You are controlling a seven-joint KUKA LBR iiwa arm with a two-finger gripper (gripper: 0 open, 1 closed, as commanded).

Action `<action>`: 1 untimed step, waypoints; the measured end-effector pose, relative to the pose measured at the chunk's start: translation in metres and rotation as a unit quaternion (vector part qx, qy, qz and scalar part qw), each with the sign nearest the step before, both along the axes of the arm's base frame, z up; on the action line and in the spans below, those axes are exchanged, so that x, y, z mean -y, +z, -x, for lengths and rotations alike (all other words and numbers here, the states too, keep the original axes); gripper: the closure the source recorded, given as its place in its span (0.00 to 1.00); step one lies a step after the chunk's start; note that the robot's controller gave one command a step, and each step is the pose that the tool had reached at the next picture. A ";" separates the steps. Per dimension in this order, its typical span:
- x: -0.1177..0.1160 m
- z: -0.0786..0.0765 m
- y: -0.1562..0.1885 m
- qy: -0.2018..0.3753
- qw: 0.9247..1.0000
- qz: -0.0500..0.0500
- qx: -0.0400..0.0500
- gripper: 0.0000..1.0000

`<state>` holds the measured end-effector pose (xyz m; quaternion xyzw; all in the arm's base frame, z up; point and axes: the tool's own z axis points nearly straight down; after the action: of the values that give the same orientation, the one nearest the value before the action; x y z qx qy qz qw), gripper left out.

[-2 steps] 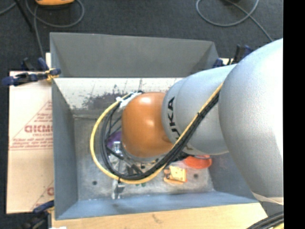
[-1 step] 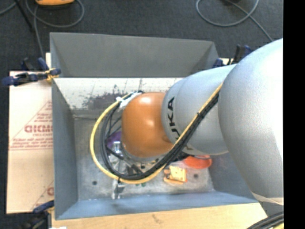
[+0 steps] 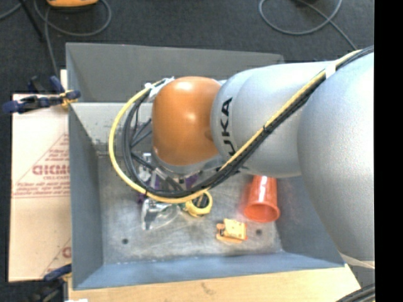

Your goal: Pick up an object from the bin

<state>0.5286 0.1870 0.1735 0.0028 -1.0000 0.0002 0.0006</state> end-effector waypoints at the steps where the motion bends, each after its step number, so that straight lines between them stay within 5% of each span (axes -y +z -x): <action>1: 0.038 -0.005 0.018 -0.036 0.999 -0.002 0.003 0.00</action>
Offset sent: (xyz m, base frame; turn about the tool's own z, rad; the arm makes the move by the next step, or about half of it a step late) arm -0.0334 -0.0782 -0.1035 0.0292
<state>0.5334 0.1490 0.1917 -0.0332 -0.9994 -0.0017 -0.0026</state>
